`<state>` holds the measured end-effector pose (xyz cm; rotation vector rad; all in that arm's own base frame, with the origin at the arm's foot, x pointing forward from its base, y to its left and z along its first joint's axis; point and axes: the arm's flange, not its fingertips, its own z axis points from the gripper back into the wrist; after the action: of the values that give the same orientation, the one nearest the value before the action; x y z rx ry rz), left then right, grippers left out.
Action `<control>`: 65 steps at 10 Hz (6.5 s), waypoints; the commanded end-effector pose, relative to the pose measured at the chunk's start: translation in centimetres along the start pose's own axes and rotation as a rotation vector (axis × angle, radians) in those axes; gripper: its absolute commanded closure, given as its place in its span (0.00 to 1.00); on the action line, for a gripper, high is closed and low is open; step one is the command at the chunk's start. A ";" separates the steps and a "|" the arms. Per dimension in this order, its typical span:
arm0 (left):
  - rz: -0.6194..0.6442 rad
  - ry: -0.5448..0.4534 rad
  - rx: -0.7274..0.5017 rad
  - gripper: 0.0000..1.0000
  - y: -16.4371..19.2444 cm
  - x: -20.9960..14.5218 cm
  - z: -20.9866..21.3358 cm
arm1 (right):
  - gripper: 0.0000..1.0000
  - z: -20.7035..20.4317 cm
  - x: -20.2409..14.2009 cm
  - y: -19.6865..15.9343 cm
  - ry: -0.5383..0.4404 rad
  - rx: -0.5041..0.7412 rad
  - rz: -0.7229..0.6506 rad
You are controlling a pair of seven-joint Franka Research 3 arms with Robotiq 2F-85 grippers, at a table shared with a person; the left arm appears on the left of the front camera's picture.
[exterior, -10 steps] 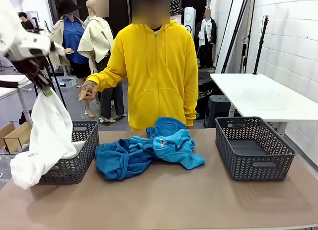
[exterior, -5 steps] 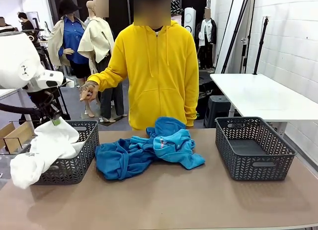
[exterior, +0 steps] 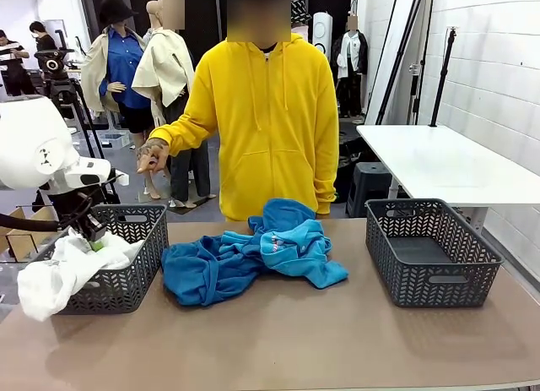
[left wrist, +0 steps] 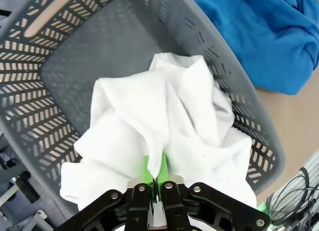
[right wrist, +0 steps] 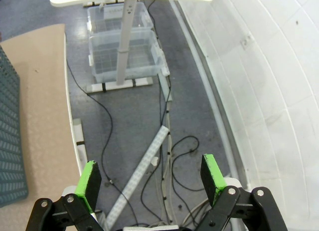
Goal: Sort the tops and bottoms.
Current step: Sort the clothes according to human instructions, then lift clothes from the center of the table with your right hand.
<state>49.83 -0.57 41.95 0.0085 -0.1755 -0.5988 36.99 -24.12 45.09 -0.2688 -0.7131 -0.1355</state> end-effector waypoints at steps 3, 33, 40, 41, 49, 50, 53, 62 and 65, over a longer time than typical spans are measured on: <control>-0.004 -0.008 -0.004 0.75 0.3 -0.2 0.6 | 0.00 0.0 0.0 -0.1 0.001 0.003 0.001; 0.378 -0.212 0.169 0.00 16.3 -9.1 19.3 | 0.00 0.0 0.0 -0.1 0.001 0.003 0.001; 0.530 -0.153 0.100 0.00 19.4 -14.4 15.9 | 0.00 6.2 8.4 6.7 -0.184 0.121 0.096; 0.530 -0.153 0.100 0.00 19.4 -14.4 15.9 | 0.00 9.0 10.8 9.6 -0.254 0.158 0.136; 0.530 -0.153 0.100 0.00 19.4 -14.4 15.9 | 0.00 18.6 10.6 36.7 -0.233 0.539 0.460; 0.530 -0.153 0.100 0.00 19.4 -14.4 15.9 | 0.00 17.7 9.2 39.0 -0.195 0.542 0.507; 0.530 -0.153 0.100 0.00 19.4 -14.4 15.9 | 0.00 13.2 5.4 42.9 -0.097 0.499 0.552; 0.530 -0.153 0.100 0.00 19.4 -14.4 15.9 | 0.00 9.8 6.1 44.5 -0.042 0.588 0.626; 0.530 -0.153 0.100 0.00 19.4 -14.4 15.9 | 0.00 3.5 9.1 49.7 0.086 0.668 0.699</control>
<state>46.65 24.07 56.35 -0.0074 -0.3503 -0.0514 49.03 23.93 43.21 0.0895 -0.5750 0.6958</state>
